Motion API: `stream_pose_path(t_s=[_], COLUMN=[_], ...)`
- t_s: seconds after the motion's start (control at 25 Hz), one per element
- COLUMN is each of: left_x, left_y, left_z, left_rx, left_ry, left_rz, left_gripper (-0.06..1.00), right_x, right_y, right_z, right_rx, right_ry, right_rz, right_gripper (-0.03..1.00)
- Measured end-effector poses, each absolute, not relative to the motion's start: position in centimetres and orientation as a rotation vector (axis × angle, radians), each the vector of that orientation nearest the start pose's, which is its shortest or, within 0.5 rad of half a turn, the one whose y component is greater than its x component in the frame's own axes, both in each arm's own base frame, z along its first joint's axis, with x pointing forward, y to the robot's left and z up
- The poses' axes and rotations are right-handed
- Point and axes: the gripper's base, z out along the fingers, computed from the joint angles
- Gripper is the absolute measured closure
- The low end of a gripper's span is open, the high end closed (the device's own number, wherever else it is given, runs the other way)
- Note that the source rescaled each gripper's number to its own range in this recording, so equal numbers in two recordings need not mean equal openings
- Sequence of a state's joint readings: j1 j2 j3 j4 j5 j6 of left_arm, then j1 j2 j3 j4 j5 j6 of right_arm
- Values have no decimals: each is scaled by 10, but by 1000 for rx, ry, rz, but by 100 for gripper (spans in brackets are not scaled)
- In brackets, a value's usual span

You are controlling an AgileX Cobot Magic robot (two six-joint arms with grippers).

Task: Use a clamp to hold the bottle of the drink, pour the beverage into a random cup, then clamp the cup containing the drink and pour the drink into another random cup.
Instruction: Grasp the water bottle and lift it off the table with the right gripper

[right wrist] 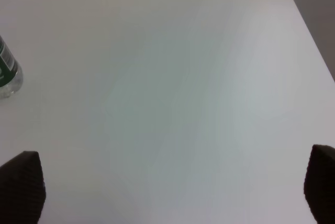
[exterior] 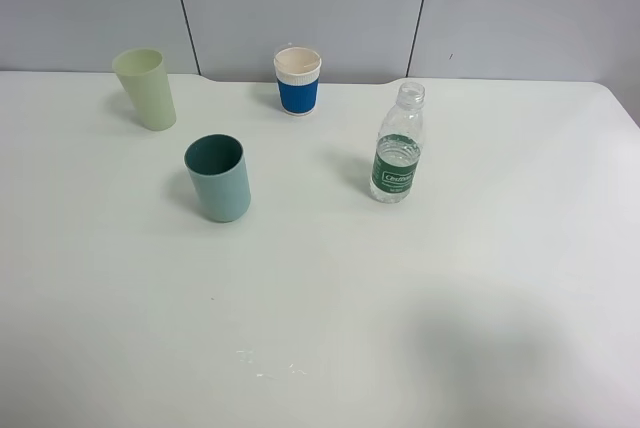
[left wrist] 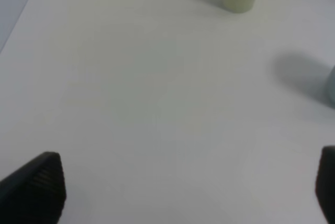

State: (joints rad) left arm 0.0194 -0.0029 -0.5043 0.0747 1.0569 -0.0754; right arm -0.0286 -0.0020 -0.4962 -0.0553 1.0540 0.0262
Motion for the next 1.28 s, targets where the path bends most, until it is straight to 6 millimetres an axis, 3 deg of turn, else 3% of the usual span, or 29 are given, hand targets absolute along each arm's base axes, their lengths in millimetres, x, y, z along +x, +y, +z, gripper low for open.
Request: stream_pose_path(t_s=[1.28], left_x=[-6], left_y=[6], left_z=[279], left_rx=[-100], left_ry=[2029], left_rz=[54], left_gripper=[5], right_x=[-5], right_y=[-4], right_z=[277], right_rx=[58], right_ry=[2038], right_rz=[-68], right_gripper=[-3])
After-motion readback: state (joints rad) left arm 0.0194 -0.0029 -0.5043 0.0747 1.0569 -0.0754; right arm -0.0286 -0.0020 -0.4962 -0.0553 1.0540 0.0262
